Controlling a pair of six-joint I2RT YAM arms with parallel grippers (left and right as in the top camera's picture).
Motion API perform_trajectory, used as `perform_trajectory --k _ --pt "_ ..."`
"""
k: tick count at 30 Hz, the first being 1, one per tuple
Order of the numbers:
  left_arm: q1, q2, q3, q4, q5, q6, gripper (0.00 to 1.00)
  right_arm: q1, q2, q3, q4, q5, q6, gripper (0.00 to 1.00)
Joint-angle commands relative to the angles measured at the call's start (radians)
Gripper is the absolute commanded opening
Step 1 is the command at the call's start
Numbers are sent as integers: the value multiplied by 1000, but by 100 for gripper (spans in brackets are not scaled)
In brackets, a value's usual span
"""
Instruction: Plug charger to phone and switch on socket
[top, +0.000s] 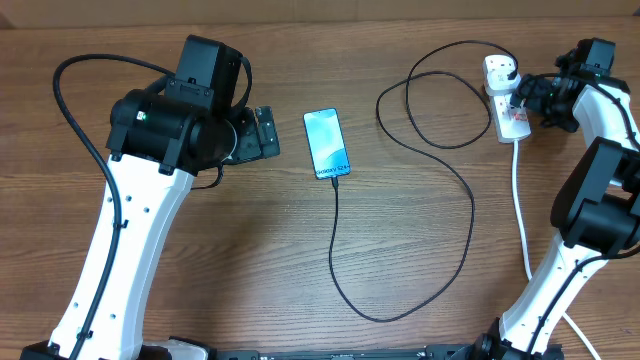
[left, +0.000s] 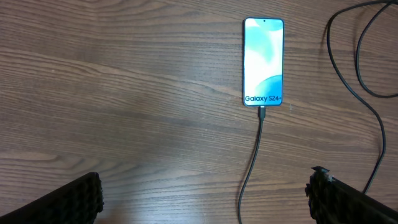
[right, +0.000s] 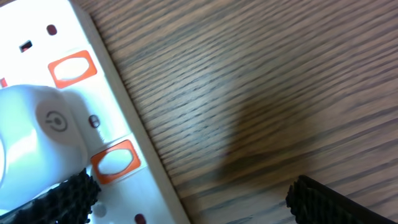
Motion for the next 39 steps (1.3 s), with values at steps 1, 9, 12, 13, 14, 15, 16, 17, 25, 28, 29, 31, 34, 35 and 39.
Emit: perform_trajectory --k 1,9,12,13,14,15,16,17,25,28,29,31,34,35,39 --pt "-6 3 -2 0 -16 -18 100 0 44 48 -21 -30 40 100" --pt "-6 4 -2 0 -16 -18 100 -51 36 161 -97 -30 124 100" --pt "-6 3 -2 0 -16 -18 100 -62 36 166 -99 -29 135 100" --pt "-6 3 -2 1 -16 -18 100 -63 37 165 -98 -29 135 100" --pt "-6 4 -2 1 -16 -18 100 -63 37 164 -95 -30 135 100" --pt "-6 3 -2 1 -16 -18 100 -63 37 161 -91 -30 136 100" --pt "-6 4 -2 1 -16 -18 100 -63 37 158 -86 -30 140 100" --pt "-6 4 -2 1 -16 -18 100 -62 37 158 -82 -31 143 100" --pt "-6 4 -2 1 -16 -18 100 -35 76 158 -73 -30 157 100" --pt "-6 3 -2 1 -16 -18 100 -35 78 144 -68 -30 158 100" --pt "-6 4 -2 0 -16 -18 99 -35 78 143 -69 -30 158 100" --pt "-6 3 -2 1 -16 -18 100 -35 78 139 -74 -30 158 100" --pt "-6 3 -2 1 -16 -18 99 -35 78 139 -87 -30 157 100" --pt "-6 4 -2 0 -16 -18 100 -35 78 139 -91 -30 157 100" --pt "-6 4 -2 0 -16 -18 100 -35 78 139 -100 -31 157 100"
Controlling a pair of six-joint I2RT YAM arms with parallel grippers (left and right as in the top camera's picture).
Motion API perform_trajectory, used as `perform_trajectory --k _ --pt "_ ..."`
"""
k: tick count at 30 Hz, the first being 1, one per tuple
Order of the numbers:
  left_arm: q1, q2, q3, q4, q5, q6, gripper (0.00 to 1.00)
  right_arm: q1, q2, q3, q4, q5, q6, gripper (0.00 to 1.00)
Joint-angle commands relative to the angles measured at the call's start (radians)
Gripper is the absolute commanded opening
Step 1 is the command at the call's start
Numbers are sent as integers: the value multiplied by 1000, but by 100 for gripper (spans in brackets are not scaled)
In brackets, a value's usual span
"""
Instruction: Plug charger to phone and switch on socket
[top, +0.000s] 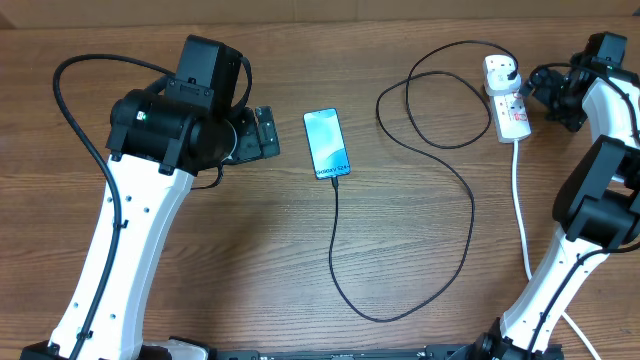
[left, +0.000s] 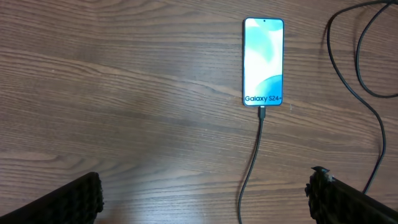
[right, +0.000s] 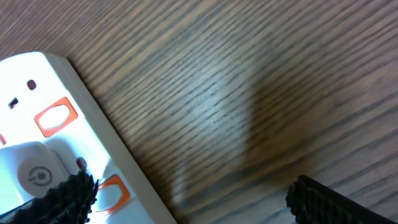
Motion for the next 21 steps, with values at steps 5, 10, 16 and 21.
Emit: perform_trajectory --k 5,10,16,21 --pt "-6 4 -2 1 -16 -18 99 0 8 -5 -8 -12 4 100" --pt "-6 4 -2 0 -16 -18 100 0 8 -6 -14 -25 3 100" --pt "-6 4 -2 0 -16 -18 99 0 8 -6 -14 -32 4 100" --pt "-6 3 -2 0 -16 -18 100 0 8 -16 -17 -32 3 100"
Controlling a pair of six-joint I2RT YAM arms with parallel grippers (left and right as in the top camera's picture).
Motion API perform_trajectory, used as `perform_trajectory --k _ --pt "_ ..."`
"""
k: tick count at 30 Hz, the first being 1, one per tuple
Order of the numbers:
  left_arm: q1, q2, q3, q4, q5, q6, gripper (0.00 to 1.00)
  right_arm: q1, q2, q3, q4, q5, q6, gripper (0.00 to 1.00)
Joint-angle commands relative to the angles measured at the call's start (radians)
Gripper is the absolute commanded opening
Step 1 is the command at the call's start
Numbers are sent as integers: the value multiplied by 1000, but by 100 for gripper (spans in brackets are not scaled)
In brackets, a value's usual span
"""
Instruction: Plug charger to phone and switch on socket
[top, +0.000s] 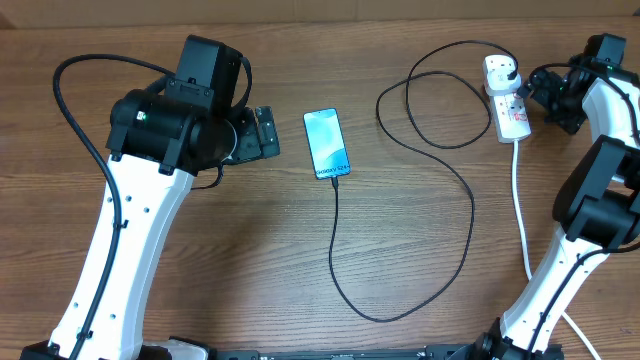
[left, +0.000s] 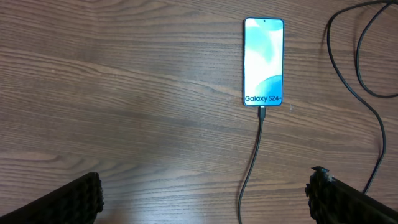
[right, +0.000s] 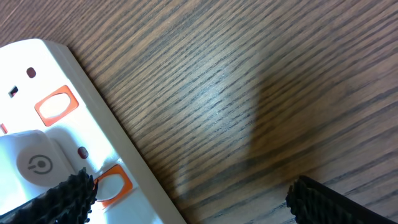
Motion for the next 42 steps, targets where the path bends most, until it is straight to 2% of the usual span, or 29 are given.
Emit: perform_trajectory --k 1,12,42 --pt "-6 3 -2 1 -16 -18 100 0 8 -19 6 -8 3 100" --pt "-6 3 -2 0 -16 -18 99 0 9 -87 76 -10 4 100" --pt "-6 3 -2 1 -16 -18 100 -1 9 -87 0 -64 -40 100"
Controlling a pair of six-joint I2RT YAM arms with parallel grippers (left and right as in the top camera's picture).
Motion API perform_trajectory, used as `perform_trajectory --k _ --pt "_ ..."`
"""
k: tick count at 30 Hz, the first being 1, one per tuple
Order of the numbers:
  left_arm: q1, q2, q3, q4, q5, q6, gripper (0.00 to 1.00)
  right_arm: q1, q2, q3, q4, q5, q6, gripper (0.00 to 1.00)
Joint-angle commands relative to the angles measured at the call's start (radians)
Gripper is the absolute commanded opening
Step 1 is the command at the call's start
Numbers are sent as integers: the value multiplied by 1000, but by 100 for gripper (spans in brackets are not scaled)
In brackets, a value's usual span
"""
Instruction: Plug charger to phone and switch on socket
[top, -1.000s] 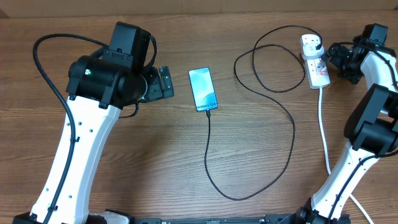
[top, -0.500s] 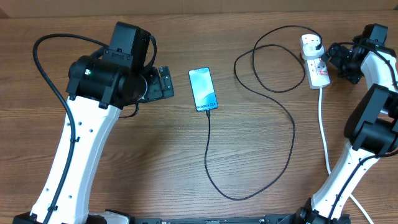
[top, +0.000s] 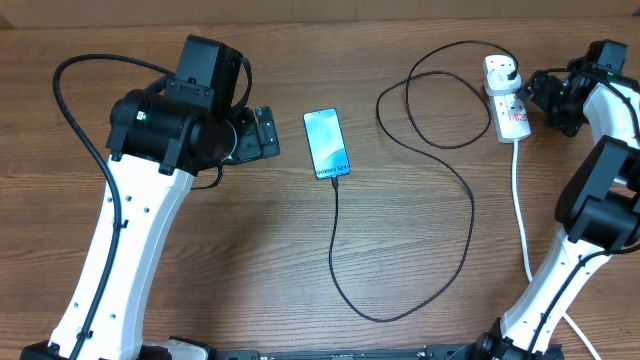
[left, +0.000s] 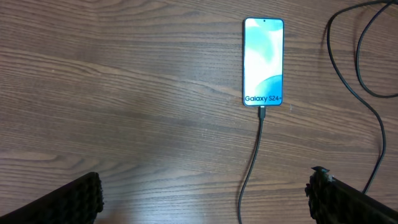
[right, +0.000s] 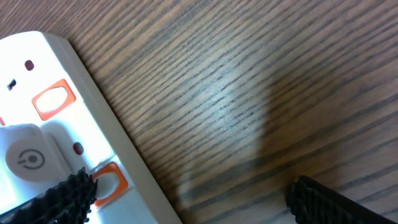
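Note:
The phone (top: 327, 143) lies face up with its screen lit, also seen as phone (left: 263, 61). A black charger cable (top: 440, 250) is plugged into its lower end (left: 262, 114) and loops to the white plug (top: 498, 70) on the white power strip (top: 512, 115). My left gripper (left: 202, 199) is open, apart from the phone and holding nothing. My right gripper (right: 186, 196) is open just right of the strip (right: 56, 124), one finger (right: 62, 199) over an orange switch (right: 107, 179). Another orange switch (right: 53, 99) shows further along.
The strip's white lead (top: 520, 210) runs down the right side of the wooden table (top: 230, 260). The black cable makes a wide loop (top: 430, 100) between phone and strip. My right arm's base (top: 590, 220) stands at the right edge.
The right wrist view has shifted slightly; the strip sits a little lower left in it. The left gripper, phone and cable have not moved.
At first my right gripper was close over the strip by the plug and orange switches. It then stood further right of the strip, and it has stayed near there with small shifts. The phone stayed plugged in with its screen lit, and the left arm stayed still.

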Motion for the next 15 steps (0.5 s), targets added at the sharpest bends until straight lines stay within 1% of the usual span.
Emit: perform_trajectory --k 1,15 --pt "-6 4 -2 0 -16 -18 100 11 14 -36 -37 -15 -26 100" --pt "-6 4 -2 0 -16 -18 100 11 12 -35 -20 -21 -30 100"
